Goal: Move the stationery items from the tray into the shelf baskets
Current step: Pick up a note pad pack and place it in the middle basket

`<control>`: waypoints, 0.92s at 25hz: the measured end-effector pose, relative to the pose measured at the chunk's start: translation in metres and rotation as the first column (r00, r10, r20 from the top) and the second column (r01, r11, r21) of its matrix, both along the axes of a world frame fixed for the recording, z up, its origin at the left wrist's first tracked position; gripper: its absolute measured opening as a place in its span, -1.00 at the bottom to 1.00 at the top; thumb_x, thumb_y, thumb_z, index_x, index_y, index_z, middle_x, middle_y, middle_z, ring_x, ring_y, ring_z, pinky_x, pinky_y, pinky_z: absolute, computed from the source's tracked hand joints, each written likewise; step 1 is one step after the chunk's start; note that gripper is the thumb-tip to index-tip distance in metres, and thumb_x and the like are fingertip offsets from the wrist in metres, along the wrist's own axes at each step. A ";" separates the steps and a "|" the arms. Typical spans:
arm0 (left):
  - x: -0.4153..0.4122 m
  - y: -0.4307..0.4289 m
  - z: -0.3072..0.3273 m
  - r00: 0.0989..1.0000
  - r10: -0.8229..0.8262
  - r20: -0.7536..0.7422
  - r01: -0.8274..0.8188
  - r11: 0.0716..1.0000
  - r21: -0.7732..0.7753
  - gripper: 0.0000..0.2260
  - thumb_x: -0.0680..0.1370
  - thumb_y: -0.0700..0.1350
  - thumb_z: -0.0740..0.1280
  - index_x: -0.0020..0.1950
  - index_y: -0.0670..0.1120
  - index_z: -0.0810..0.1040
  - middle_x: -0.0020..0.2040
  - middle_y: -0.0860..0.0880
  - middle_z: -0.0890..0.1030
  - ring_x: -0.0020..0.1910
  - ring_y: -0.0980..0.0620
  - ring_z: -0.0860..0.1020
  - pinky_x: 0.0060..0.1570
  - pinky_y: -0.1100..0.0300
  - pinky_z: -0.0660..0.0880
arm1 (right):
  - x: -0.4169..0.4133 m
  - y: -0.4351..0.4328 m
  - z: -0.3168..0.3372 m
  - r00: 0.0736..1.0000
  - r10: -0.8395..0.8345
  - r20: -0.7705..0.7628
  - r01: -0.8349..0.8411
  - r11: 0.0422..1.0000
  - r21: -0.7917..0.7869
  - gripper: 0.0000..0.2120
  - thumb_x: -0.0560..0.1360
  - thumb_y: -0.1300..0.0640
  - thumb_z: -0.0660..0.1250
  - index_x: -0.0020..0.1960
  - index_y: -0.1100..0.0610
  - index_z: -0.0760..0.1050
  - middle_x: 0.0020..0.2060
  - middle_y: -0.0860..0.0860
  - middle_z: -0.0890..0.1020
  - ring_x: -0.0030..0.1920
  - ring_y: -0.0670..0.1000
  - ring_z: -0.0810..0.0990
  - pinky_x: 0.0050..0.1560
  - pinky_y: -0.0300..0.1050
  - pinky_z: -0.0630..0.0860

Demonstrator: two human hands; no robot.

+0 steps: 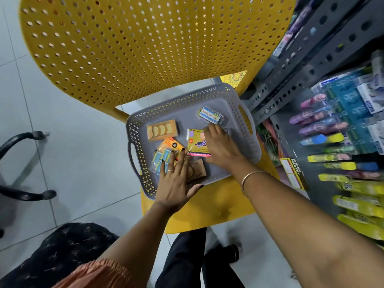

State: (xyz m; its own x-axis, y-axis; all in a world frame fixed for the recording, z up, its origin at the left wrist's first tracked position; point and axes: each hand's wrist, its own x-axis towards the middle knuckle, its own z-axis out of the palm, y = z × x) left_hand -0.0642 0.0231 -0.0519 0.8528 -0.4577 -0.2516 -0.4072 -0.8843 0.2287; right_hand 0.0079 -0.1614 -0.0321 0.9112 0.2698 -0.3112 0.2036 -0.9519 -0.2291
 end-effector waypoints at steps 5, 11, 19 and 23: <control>0.013 -0.004 0.040 1.000 -0.007 -0.013 0.007 1.000 0.004 -0.24 0.55 0.35 -0.14 0.45 -0.21 0.30 0.47 -0.17 0.24 0.44 -0.23 0.16 0.24 -0.31 0.21 | 0.011 -0.020 0.065 0.980 -0.196 0.042 0.191 0.976 0.103 -0.24 0.22 0.09 0.50 0.30 0.30 0.25 0.22 0.23 0.40 0.23 0.22 0.34 0.22 0.04 0.35; 0.060 -0.038 0.136 0.985 -0.087 0.150 0.102 0.990 -0.094 -0.23 0.56 0.35 -0.15 0.43 -0.24 0.31 0.47 -0.17 0.18 0.42 -0.22 0.20 0.22 -0.30 0.29 | 0.015 -0.053 0.219 0.887 -0.348 0.304 0.305 0.935 0.180 -0.23 0.23 0.02 0.48 0.31 0.28 0.27 0.21 0.19 0.42 0.22 0.21 0.37 0.20 0.04 0.38; 0.116 -0.176 0.315 0.839 -0.196 0.507 0.381 0.878 -0.290 -0.32 0.50 0.23 0.04 0.33 -0.30 0.42 0.42 -0.28 0.31 0.39 -0.27 0.25 0.24 -0.25 0.27 | -0.041 -0.132 0.441 0.553 -0.559 0.618 0.501 0.816 0.289 -0.34 0.21 0.02 0.47 0.21 0.25 0.37 0.13 0.21 0.47 0.13 0.23 0.41 0.19 0.06 0.36; 0.079 -0.263 0.372 0.725 -0.342 0.598 0.606 0.728 -0.319 -0.28 0.55 0.28 -0.06 0.31 -0.29 0.44 0.41 -0.27 0.32 0.40 -0.24 0.24 0.25 -0.20 0.26 | -0.110 -0.201 0.496 0.407 -0.658 0.634 0.695 0.673 0.252 -0.32 0.24 0.01 0.48 0.25 0.25 0.35 0.17 0.22 0.44 0.20 0.23 0.37 0.26 0.05 0.34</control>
